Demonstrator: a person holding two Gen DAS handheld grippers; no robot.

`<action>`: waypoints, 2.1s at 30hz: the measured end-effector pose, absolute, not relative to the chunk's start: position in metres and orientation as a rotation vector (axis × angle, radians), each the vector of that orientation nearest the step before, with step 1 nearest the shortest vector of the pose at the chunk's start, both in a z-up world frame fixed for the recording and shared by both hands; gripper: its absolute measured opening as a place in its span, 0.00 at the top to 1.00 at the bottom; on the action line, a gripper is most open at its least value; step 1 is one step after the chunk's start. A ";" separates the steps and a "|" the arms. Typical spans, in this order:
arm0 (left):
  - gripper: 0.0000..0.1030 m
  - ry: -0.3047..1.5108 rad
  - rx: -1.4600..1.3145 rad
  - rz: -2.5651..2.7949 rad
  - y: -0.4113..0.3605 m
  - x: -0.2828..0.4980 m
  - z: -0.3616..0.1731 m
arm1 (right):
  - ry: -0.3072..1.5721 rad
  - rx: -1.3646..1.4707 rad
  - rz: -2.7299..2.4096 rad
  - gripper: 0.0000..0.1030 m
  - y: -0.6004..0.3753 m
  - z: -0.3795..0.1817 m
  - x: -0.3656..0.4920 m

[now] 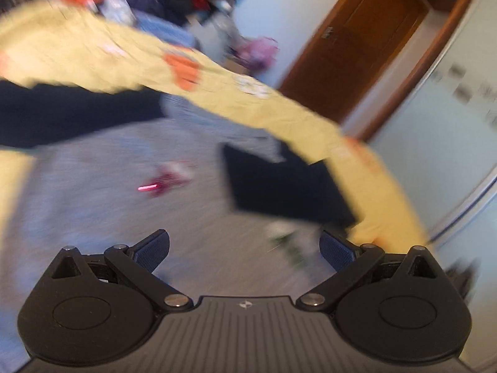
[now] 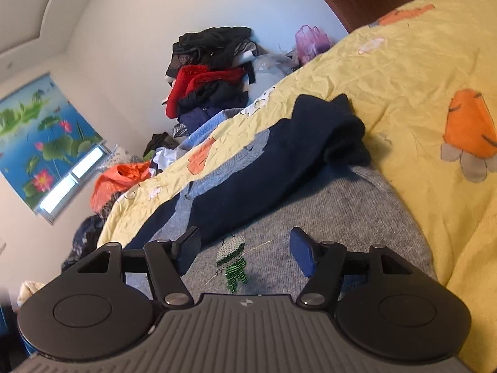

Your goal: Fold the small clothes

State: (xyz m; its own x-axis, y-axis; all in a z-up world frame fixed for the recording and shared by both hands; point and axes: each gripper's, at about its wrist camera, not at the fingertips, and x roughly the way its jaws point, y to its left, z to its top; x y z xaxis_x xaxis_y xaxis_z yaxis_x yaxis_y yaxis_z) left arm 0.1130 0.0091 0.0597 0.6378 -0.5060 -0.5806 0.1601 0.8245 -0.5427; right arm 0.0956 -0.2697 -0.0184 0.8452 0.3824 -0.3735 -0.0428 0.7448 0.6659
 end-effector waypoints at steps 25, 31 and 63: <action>0.94 0.808 -0.136 -0.288 -0.074 0.220 0.052 | 0.494 0.735 0.285 0.33 -0.271 -0.021 0.094; 0.94 0.670 -0.044 -0.291 -0.052 0.201 0.093 | 0.494 0.733 0.285 0.33 -0.271 -0.021 0.094; 0.25 0.685 -0.076 -0.091 -0.014 0.187 -0.001 | 0.513 0.569 0.260 0.30 -0.257 0.012 0.112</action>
